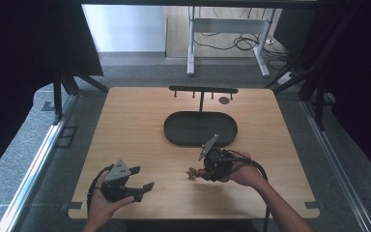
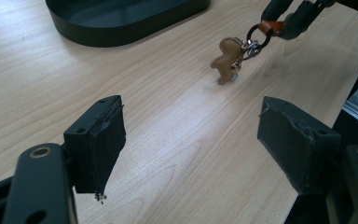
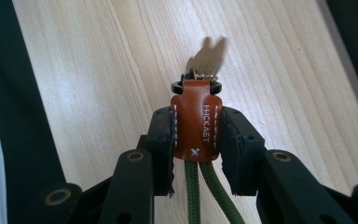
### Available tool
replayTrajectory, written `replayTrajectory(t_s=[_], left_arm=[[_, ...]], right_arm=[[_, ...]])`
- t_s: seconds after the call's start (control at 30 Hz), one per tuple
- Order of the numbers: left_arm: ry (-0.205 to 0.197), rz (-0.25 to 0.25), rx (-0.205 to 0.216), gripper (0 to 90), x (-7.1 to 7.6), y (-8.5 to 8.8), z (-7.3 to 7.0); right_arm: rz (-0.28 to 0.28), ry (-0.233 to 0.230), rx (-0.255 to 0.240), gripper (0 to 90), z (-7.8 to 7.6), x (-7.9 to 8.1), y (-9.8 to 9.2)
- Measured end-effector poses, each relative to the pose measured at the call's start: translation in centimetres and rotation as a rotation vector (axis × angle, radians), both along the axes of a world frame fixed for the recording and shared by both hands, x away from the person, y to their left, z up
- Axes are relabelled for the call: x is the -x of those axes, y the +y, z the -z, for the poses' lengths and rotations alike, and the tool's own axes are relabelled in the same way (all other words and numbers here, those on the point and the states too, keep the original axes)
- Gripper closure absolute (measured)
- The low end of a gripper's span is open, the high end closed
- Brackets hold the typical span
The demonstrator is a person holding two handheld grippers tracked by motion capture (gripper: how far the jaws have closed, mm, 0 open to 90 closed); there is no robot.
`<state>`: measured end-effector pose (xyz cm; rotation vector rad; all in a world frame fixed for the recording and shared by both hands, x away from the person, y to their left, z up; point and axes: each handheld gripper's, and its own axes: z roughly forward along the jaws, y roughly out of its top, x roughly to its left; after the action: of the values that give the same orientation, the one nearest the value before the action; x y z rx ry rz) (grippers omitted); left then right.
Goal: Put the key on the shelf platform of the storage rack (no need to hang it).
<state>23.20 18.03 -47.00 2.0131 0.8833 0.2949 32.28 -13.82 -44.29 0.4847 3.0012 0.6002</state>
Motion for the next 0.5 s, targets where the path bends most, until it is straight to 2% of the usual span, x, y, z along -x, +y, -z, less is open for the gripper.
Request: replayTrajectory(t_s=[0.5], left_arm=[[0.003, 0.001, 0.0, 23.4, 0.0, -0.1, 0.1]], right_arm=[[0.012, -0.038, -0.015, 66.7, -2.3, -0.3, -0.6]])
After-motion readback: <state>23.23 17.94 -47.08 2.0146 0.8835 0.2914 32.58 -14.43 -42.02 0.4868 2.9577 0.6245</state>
